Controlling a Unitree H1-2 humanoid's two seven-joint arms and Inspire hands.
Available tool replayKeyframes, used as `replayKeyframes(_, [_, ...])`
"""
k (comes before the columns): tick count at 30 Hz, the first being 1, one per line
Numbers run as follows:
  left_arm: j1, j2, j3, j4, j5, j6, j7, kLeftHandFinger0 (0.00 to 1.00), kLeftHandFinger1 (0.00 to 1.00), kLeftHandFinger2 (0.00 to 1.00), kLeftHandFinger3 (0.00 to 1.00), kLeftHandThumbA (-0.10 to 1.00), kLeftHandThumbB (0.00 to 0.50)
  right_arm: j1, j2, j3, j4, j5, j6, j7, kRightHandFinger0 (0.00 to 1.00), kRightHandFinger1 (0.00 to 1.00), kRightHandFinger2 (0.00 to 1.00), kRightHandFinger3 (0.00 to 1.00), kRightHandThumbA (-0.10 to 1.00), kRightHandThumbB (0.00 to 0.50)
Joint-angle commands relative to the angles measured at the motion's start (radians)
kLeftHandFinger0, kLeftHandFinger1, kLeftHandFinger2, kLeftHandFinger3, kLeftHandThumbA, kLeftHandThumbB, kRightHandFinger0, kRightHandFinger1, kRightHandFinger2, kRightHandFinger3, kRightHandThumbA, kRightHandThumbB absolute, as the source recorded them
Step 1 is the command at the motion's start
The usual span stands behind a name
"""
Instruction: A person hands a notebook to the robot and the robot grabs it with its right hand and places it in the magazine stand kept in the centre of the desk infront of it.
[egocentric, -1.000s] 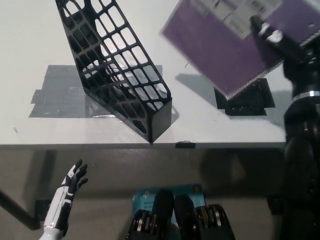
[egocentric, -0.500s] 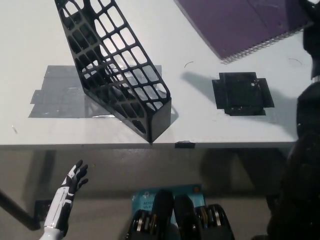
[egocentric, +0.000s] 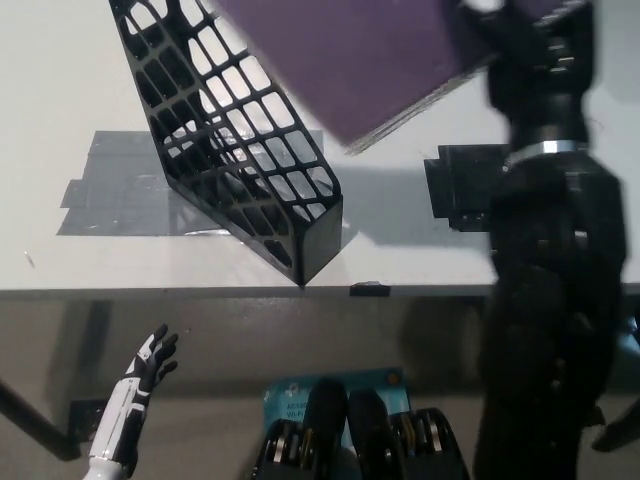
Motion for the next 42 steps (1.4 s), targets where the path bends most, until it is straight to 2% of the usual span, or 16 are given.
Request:
replayKeyframes(1, [-0.018,0.008,0.003,-0.009,-0.015,-0.037,-0.01,0.97,1.0,1.0,1.0,1.0,0.5,-0.104,0.042,0.029,0.048,-0.052,-0.139,-0.017,0.0,0.0,0.0,0.0,0.72,0.0])
replayKeyframes(3, [-0.021,0.009,0.002,-0.009,-0.01,-0.037,-0.008,0.97,1.0,1.0,1.0,1.0,0.5,-0.109,0.049,0.027,0.066,-0.051,-0.15,-0.015,0.0,0.0,0.0,0.0,0.68,0.0])
replayKeyframes(9, [-0.026,0.016,-0.004,-0.018,0.011,-0.037,-0.001,0.95,1.0,1.0,1.0,1.0,0.499,-0.12,0.072,0.03,0.13,-0.065,-0.19,-0.017,0.0,0.0,0.0,0.0,0.71,0.0])
replayKeyframes(13, [-0.03,0.021,-0.004,-0.016,0.013,-0.037,-0.001,0.96,1.0,1.0,1.0,1.0,0.5,-0.124,0.094,0.028,0.157,-0.08,-0.218,-0.037,0.0,0.0,0.0,0.0,0.66,0.0])
replayKeyframes(35, [-0.028,0.017,-0.002,-0.021,0.012,-0.037,0.0,0.96,1.0,1.0,1.0,1.0,0.5,-0.132,0.104,-0.011,0.135,-0.083,-0.317,-0.096,0.0,0.0,0.0,0.0,0.71,0.0])
replayKeyframes(42, [-0.027,0.019,-0.003,-0.024,0.016,-0.037,0.001,0.97,1.0,1.0,1.0,1.0,0.5,-0.145,0.098,-0.034,0.059,-0.067,-0.283,-0.122,0.0,0.0,0.0,0.0,0.75,0.0])
